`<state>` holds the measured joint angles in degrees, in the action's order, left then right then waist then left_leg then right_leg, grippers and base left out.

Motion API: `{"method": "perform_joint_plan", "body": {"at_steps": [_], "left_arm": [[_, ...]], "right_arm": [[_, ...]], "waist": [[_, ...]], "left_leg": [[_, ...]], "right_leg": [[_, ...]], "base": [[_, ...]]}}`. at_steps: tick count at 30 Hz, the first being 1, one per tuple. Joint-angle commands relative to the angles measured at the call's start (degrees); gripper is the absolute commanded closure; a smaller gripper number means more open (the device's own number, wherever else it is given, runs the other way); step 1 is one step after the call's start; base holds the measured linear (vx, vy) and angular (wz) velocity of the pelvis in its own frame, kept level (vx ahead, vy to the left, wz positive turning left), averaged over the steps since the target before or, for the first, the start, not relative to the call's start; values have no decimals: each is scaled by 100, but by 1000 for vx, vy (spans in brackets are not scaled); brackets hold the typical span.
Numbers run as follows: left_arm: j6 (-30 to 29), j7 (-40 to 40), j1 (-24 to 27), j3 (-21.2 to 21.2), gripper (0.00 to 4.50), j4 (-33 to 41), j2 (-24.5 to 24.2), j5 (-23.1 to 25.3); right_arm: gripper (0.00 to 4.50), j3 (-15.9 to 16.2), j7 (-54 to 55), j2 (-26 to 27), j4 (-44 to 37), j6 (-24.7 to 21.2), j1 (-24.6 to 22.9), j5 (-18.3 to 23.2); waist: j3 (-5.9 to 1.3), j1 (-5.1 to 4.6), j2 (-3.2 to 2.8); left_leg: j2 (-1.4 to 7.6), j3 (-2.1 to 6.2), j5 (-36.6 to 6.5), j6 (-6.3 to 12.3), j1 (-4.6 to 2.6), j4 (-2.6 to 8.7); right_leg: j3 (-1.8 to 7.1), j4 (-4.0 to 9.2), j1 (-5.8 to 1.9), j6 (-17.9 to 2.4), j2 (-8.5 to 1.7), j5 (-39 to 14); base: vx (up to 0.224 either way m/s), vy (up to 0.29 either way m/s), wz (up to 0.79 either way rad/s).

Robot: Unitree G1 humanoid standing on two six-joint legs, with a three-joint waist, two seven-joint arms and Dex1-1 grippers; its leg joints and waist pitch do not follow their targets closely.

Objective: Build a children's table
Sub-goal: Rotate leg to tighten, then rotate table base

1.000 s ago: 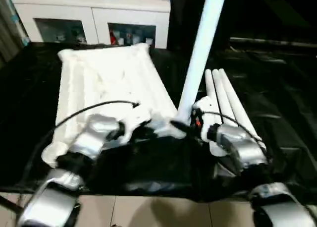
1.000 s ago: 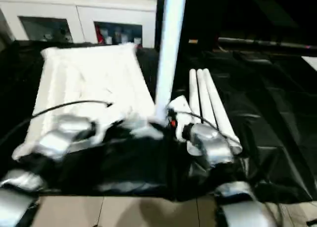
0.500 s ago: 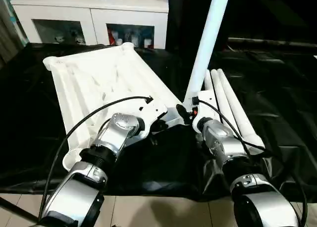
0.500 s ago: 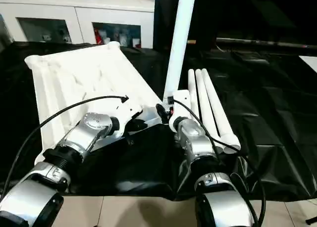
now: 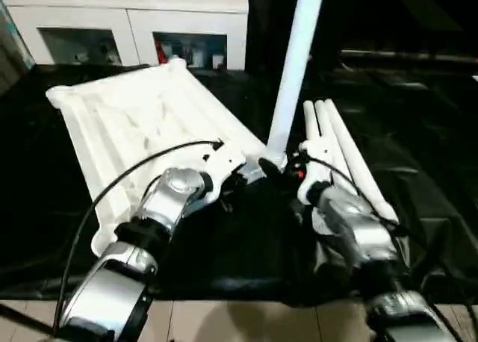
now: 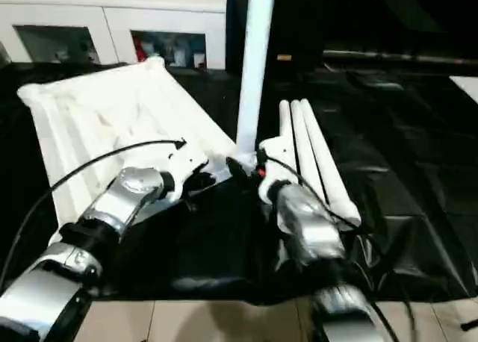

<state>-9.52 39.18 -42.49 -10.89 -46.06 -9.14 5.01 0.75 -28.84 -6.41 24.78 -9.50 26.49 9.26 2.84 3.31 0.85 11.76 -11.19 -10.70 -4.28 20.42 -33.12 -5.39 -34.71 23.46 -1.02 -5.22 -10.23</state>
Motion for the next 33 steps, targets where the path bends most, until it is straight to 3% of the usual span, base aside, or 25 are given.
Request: {"method": "perform_joint_plan", "body": {"at_steps": [1,4,6,10,11,14,15,18,19,23,29,30,33], "left_arm": [[20,-116,-152,332,405,327,-68,-290],[-30,-261,-212,472,375,402,-185,-300],[-98,-767,-392,823,359,356,-641,-241],[-239,-1103,-436,1062,334,395,-1060,-155],[-360,-1331,-384,1172,326,544,-1446,13],[-619,-1533,-267,1258,300,703,-2036,289],[-619,-1533,-267,1258,289,703,-2036,289],[-753,-1864,-99,1219,280,675,-2828,706],[-766,-1911,-42,1188,265,629,-3000,807],[-948,-1887,280,1057,235,489,-3489,1082],[-1401,-1462,808,788,199,594,-3765,1278],[-1464,-1365,913,738,174,608,-3769,1262],[-1607,-988,1199,695,160,863,-3623,1027]], "right_arm": [[67,138,-234,-124,-332,-257,-102,53],[67,251,-399,-210,-475,-362,-169,39],[67,412,-412,-225,-541,-505,-185,-75],[67,522,-253,-202,-516,-706,-152,-223],[67,640,-237,-185,-391,-777,-96,-346],[67,750,-134,-99,-134,-790,11,-487],[67,750,-134,-99,-134,-790,11,-487],[67,809,127,49,339,-745,271,-627],[67,803,194,95,472,-737,347,-645],[67,817,377,269,988,-664,627,-727],[67,829,455,433,1524,-435,926,-789],[67,823,464,463,1637,-386,994,-790],[67,819,472,528,1834,-256,1128,-773]], "waist": [[-423,47,16],[-436,20,12],[-415,1,13],[-367,-27,-22],[-367,-21,-31],[-362,-33,-32],[-371,-24,-44],[-369,-12,-52],[-365,-30,-38],[-357,-13,-88],[-349,0,-98],[-347,6,-102],[-336,1,-78]], "left_leg": [[150,85,-666,434,13,322],[138,75,-313,608,50,271],[129,76,-450,652,62,275],[156,78,-873,322,-9,314],[164,82,-855,244,-13,324],[161,80,-873,129,-25,332],[171,89,-861,97,-31,330],[158,79,-804,33,-29,331],[152,87,-841,10,-8,341],[168,87,-985,-151,-65,351],[168,89,-1088,-229,-63,371],[170,88,-1135,-237,-69,378],[176,99,-1395,-294,-75,388]], "right_leg": [[314,373,-359,-1162,-335,-683],[306,269,-351,-1456,-291,243],[296,277,-361,-1471,-300,171],[305,354,-317,-1266,-304,-686],[309,343,-312,-1235,-297,-717],[315,332,-295,-1185,-294,-683],[318,310,-296,-1200,-308,-651],[326,291,-290,-1224,-297,-507],[326,281,-294,-1210,-296,-534],[334,279,-252,-1224,-307,-593],[349,273,-248,-1248,-323,-597],[348,287,-248,-1242,-322,-638],[358,318,-240,-1240,-353,-922]], "base": [[0,0,0],[0,0,0],[0,0,0],[0,0,0],[0,0,0],[0,0,0],[0,0,0],[0,0,0],[0,0,0],[0,0,0],[0,0,0],[0,0,0],[0,0,0]]}}
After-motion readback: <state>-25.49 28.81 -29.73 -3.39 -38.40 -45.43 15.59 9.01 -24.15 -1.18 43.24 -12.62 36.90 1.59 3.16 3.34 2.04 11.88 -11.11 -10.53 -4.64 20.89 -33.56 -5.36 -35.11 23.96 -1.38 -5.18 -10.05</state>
